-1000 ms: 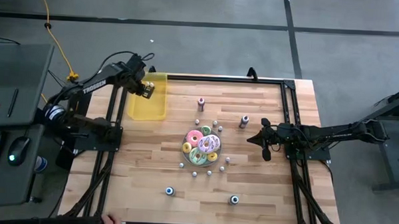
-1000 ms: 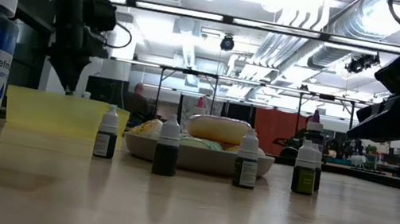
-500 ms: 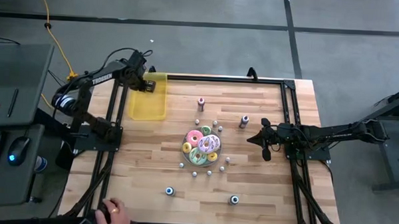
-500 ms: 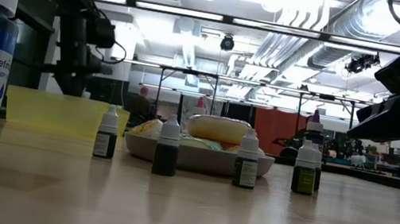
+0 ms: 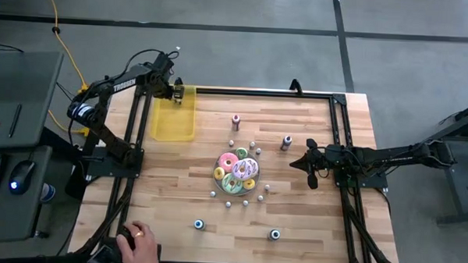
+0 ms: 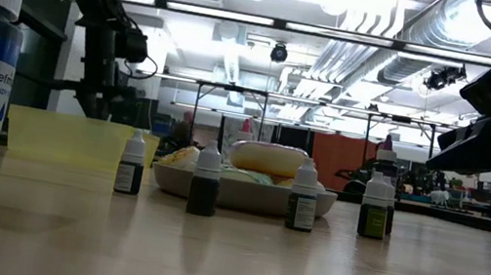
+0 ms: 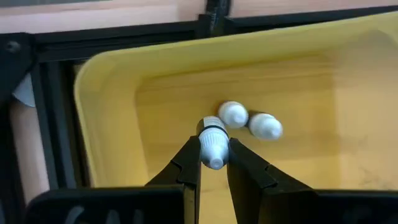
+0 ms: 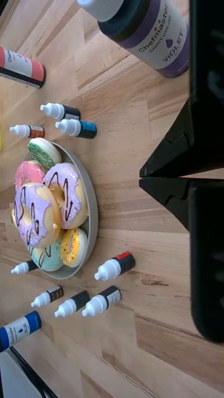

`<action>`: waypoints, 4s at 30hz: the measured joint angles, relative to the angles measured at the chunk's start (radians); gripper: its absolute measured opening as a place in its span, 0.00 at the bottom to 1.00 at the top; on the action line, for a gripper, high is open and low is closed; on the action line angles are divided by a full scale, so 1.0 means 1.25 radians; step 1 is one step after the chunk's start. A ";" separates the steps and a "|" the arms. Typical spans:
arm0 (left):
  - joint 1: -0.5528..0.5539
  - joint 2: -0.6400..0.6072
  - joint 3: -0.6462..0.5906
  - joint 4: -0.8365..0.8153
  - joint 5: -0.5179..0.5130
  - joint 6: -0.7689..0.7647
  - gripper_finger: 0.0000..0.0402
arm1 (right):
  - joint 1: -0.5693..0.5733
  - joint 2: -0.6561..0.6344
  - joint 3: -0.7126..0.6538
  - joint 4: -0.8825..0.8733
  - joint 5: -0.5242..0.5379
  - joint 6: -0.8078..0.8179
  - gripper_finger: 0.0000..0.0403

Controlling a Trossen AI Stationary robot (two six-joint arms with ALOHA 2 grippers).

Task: Pick & Place food coloring
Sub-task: Put the small black food coloring bottle into the yellow bin, then put the small orange food coloring bottle into the yellow bin

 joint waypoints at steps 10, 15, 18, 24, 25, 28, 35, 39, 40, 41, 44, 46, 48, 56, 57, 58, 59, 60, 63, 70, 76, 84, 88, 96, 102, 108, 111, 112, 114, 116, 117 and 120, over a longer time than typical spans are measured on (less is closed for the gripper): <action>0.000 0.043 0.012 0.004 -0.037 -0.017 0.11 | 0.000 0.000 0.000 0.000 0.000 0.000 0.00; 0.000 0.061 0.012 0.003 -0.041 -0.017 0.11 | 0.000 0.000 0.000 0.000 0.000 0.000 0.00; 0.000 0.069 0.012 0.001 -0.032 -0.016 0.11 | 0.000 0.000 0.000 0.000 0.000 0.000 0.00; 0.000 0.072 0.012 0.000 -0.027 -0.016 0.17 | 0.000 0.000 0.000 0.000 0.000 0.000 0.00; 0.000 0.072 0.012 -0.001 -0.027 -0.016 0.19 | 0.000 0.000 0.000 0.000 0.000 0.000 0.00; 0.000 0.072 0.012 -0.001 -0.026 -0.014 0.26 | 0.000 0.000 0.000 0.000 0.000 0.000 0.00; 0.000 0.072 0.012 -0.004 -0.025 -0.013 0.35 | 0.000 0.000 0.000 0.000 0.000 0.000 0.00; 0.000 0.070 0.012 -0.003 -0.025 -0.008 0.37 | 0.000 0.000 0.000 0.000 0.000 0.000 0.00; 0.000 0.066 0.012 0.001 -0.025 -0.008 0.37 | 0.000 0.000 0.000 0.000 0.000 0.000 0.00; 0.000 0.061 0.012 0.005 -0.027 -0.008 0.37 | 0.000 0.000 0.000 0.000 0.000 0.000 0.00; 0.000 0.042 0.012 0.014 -0.047 -0.008 0.37 | 0.000 0.000 0.000 0.000 0.000 0.000 0.00; 0.000 0.031 0.012 0.021 -0.055 -0.008 0.37 | 0.000 0.000 0.000 0.000 0.000 0.000 0.00; 0.000 0.029 0.012 0.019 -0.055 -0.008 0.37 | 0.000 0.000 0.000 0.000 0.000 0.000 0.00; -0.001 -0.017 0.012 0.019 -0.061 -0.008 0.37 | 0.000 0.000 0.000 0.000 0.000 0.000 0.00; -0.001 -0.029 0.012 0.022 -0.061 -0.008 0.37 | 0.000 0.000 0.000 0.000 0.000 0.000 0.00; -0.001 -0.042 0.012 0.024 -0.060 -0.008 0.37 | 0.000 0.000 0.000 0.000 0.000 0.000 0.00; -0.001 -0.058 0.012 0.027 -0.060 -0.008 0.37 | 0.000 0.000 0.000 0.000 0.000 0.000 0.00; -0.001 -0.074 0.012 0.031 -0.060 -0.008 0.37 | 0.000 0.000 0.000 0.000 0.000 0.000 0.00; -0.012 -0.123 0.012 0.047 -0.061 -0.008 0.37 | 0.000 0.000 0.000 0.000 0.000 0.000 0.00; -0.099 -0.234 0.021 0.098 -0.042 0.076 0.37 | 0.000 0.000 0.000 0.000 0.000 0.000 0.00; -0.212 -0.256 0.111 0.078 -0.056 0.157 0.37 | 0.000 0.000 0.000 0.000 0.000 0.000 0.00; -0.407 -0.244 0.217 0.032 -0.098 0.314 0.37 | 0.000 0.000 0.000 0.000 0.000 0.000 0.00; -0.499 -0.224 0.230 -0.010 -0.077 0.387 0.37 | 0.000 0.000 0.000 0.000 0.000 0.000 0.00; -0.635 -0.157 0.230 -0.158 -0.079 0.507 0.37 | 0.000 0.000 0.000 0.000 0.000 0.000 0.00; -0.699 -0.089 0.230 -0.200 -0.081 0.554 0.37 | 0.000 0.000 0.000 0.000 0.000 0.000 0.00; -0.724 -0.006 0.230 -0.176 -0.077 0.611 0.37 | 0.000 0.000 0.000 0.000 0.000 0.000 0.00; -0.724 0.030 0.230 -0.164 -0.060 0.646 0.37 | 0.000 0.000 0.000 0.000 0.000 0.000 0.00; -0.725 0.041 0.230 -0.162 -0.059 0.659 0.37 | 0.000 0.000 0.000 0.000 0.000 0.000 0.00; -0.729 0.062 0.230 -0.148 -0.041 0.695 0.37 | 0.000 0.000 0.000 0.000 0.000 0.000 0.00; -0.730 0.078 0.230 -0.138 -0.006 0.724 0.37 | 0.000 0.000 0.000 0.000 0.000 0.000 0.00; -0.730 0.084 0.229 -0.126 0.012 0.732 0.37 | 0.000 0.000 0.000 0.000 0.000 0.000 0.00; -0.730 0.105 0.230 -0.090 0.060 0.748 0.37 | 0.000 0.000 0.000 0.000 0.000 0.000 0.00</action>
